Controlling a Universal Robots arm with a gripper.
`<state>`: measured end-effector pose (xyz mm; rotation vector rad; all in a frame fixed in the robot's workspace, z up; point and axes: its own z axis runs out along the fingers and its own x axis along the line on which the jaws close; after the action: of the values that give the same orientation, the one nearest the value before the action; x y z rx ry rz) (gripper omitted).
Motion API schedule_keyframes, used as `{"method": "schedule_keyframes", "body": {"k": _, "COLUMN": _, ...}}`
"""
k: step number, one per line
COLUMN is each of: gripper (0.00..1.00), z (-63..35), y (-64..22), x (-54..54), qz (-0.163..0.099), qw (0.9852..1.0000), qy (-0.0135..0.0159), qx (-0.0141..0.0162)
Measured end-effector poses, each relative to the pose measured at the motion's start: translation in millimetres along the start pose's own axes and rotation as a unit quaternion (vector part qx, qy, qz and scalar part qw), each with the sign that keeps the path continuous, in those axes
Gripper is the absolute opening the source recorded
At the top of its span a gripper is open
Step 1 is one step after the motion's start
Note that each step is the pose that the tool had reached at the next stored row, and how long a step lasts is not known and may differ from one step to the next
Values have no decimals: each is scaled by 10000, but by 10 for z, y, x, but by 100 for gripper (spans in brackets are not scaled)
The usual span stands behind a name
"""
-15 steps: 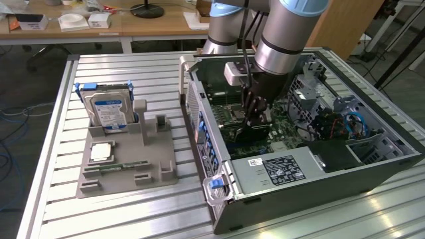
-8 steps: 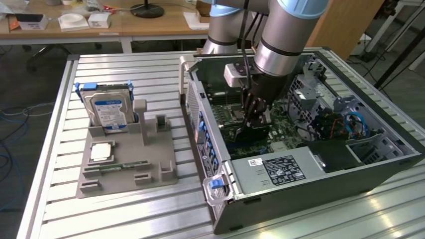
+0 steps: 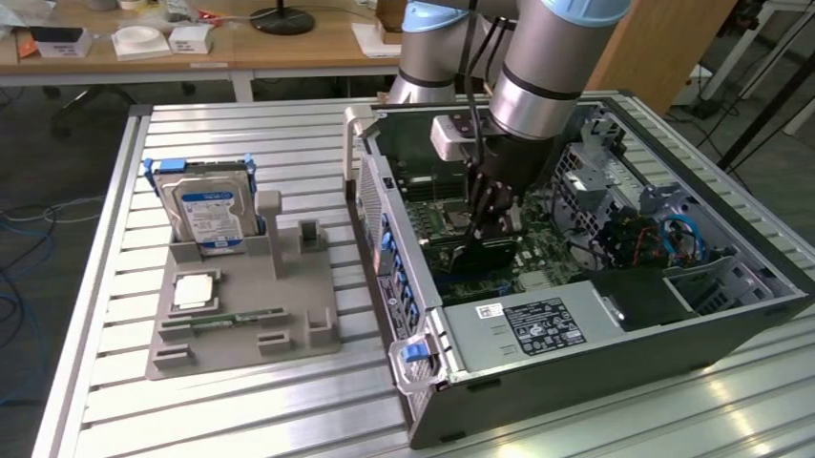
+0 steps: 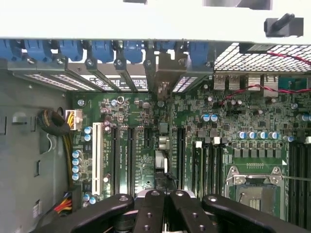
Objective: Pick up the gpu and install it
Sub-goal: 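Press down on the gpu until it lock into place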
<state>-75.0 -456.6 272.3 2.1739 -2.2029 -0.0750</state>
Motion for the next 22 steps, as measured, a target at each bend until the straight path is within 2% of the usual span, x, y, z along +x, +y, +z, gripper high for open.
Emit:
{"method": "schedule_keyframes", "body": {"k": 2, "gripper": 11, "z": -2, "y": -26, "x": 0, "qz": 0, "qw": 10000, "qy": -4, "qx": 0}}
{"method": "schedule_keyframes", "body": {"k": 6, "gripper": 11, "z": 4, "y": -137, "x": -1, "qz": -1, "qw": 10000, "qy": -13, "qx": 13}}
{"method": "schedule_keyframes", "body": {"k": 7, "gripper": 11, "z": 9, "y": -141, "x": -2, "qz": -1, "qw": 10000, "qy": -12, "qx": 24}}
{"method": "schedule_keyframes", "body": {"k": 12, "gripper": 11, "z": 53, "y": -144, "x": -1, "qz": -1, "qw": 10000, "qy": -10, "qx": 36}}
{"method": "schedule_keyframes", "body": {"k": 17, "gripper": 11, "z": 74, "y": -145, "x": -1, "qz": 0, "qw": 10000, "qy": -2, "qx": 38}}
{"method": "schedule_keyframes", "body": {"k": 22, "gripper": 11, "z": -12, "y": -139, "x": -3, "qz": -1, "qw": 10000, "qy": -5, "qx": 39}}
